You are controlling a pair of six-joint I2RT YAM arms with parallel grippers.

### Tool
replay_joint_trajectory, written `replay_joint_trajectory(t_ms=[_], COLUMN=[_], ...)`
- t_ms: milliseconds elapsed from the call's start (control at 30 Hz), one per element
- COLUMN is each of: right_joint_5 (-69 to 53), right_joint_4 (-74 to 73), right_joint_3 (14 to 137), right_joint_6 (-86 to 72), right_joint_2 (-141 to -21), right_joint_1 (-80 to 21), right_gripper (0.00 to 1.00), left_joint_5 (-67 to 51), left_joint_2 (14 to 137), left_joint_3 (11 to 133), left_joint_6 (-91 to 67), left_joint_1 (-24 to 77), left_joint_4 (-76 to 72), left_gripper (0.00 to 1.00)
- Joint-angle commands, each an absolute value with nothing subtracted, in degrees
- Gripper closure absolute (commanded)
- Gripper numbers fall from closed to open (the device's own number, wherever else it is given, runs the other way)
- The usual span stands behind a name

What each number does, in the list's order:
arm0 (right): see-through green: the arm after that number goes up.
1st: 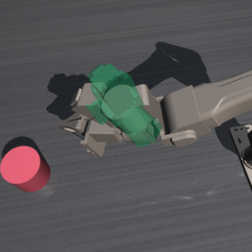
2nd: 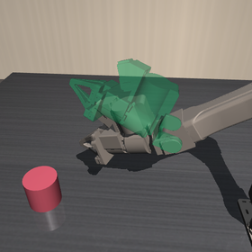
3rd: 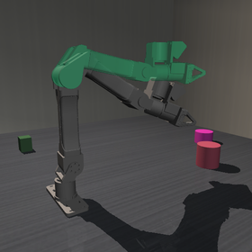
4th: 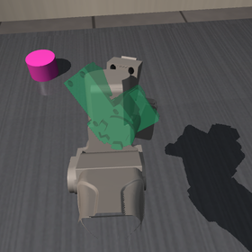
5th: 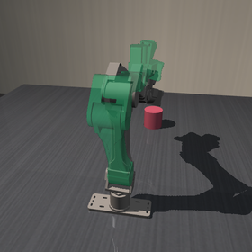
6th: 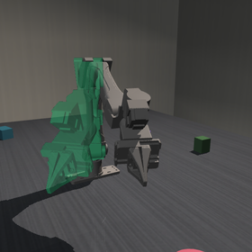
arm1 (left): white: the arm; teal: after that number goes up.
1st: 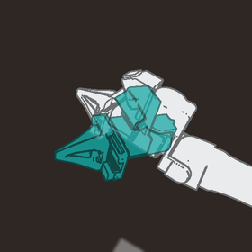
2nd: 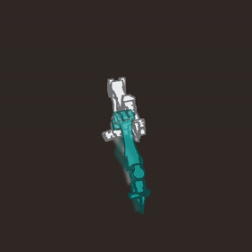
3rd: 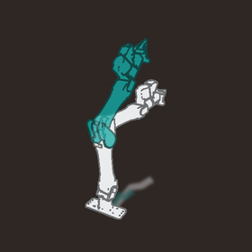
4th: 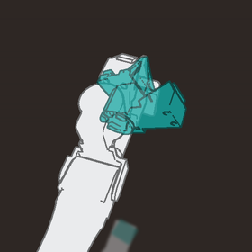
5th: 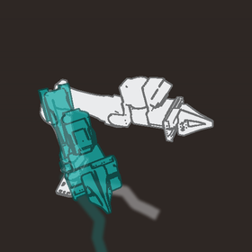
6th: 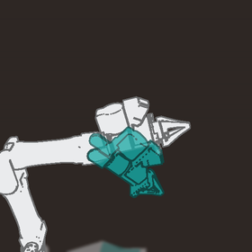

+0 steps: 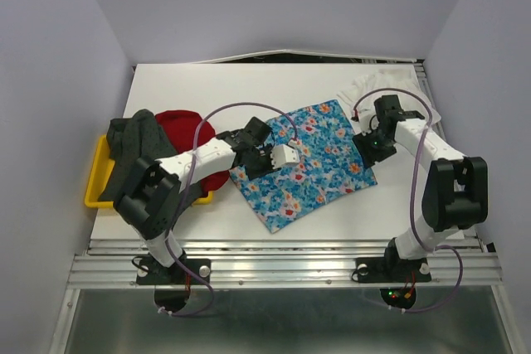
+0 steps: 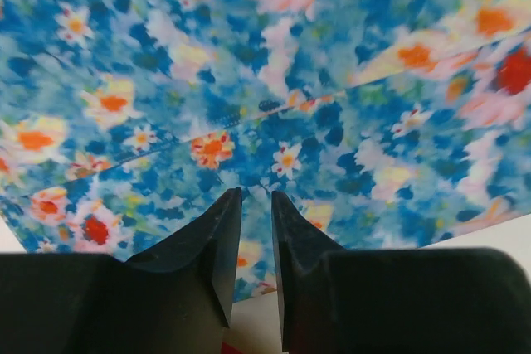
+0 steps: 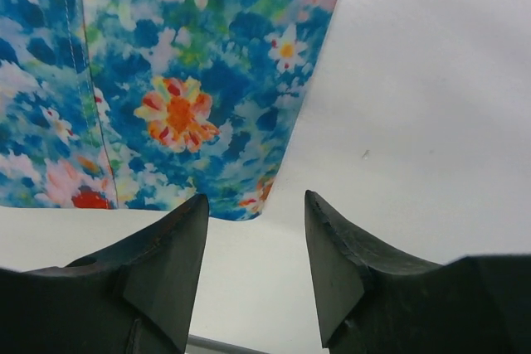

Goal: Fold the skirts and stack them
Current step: Flatten the skirt out

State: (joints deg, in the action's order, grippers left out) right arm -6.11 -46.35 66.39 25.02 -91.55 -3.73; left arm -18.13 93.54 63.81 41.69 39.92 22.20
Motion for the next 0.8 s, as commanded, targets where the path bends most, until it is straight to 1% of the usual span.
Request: replay_joint_trajectory(t_ms=[0, 100, 167, 200, 233, 433, 567, 600, 667, 767], right_joint_5=[-5.1, -3.9, -3.8, -3.9, -3.7, -2.6, -2.0, -2.3, -2.7, -4.5], right_joint_4=[-47.6, -46.2, -45.8, -45.5, -44.7, -42.1, -40.1, -39.6, -39.6, -40.3], right_joint_3=[64.4, 63.5, 63.5, 63.5, 63.6, 66.5, 69.4, 71.2, 73.5, 77.6], right_joint_6=[23.6, 24.3, 24.4, 24.6, 24.8, 25.6, 25.9, 25.9, 25.8, 25.8], right_joint_2=[-92.9, -95.3, -96.4, -96.9, -98.0, -103.9, -106.4, -107.0, -108.9, -110.8], right_joint_1=[-3.4, -2.3, -1.8, -1.8, -1.8, -1.8, -1.8, -1.8, -1.8, -1.8], right_gripper=[0.45, 0.47, 0.48, 0.48, 0.49, 0.55, 0.56, 0.56, 0.56, 0.57], left_joint_5=[-11.9, -10.5, -10.6, -10.9, -11.2, -15.8, -20.1, -24.7, -27.2, -30.5], left_joint_2=[95.4, 98.4, 100.2, 100.8, 101.2, 105.6, 106.3, 107.0, 107.5, 108.5], left_joint_3=[62.8, 61.6, 60.8, 60.1, 59.7, 58.9, 62.1, 64.4, 66.5, 70.4], left_joint_6=[50.2, 52.6, 52.9, 53.1, 53.1, 49.1, 46.1, 44.8, 43.1, 41.0], left_joint_1=[40.7, 41.7, 42.8, 44.7, 46.0, 56.2, 61.0, 62.5, 64.1, 67.0], left_joint_4=[25.8, 27.1, 27.7, 28.0, 28.7, 29.3, 30.1, 31.4, 32.1, 32.9], left_gripper=[0.72, 0.80, 0.83, 0.84, 0.88, 0.97, 0.97, 0.97, 0.97, 0.95])
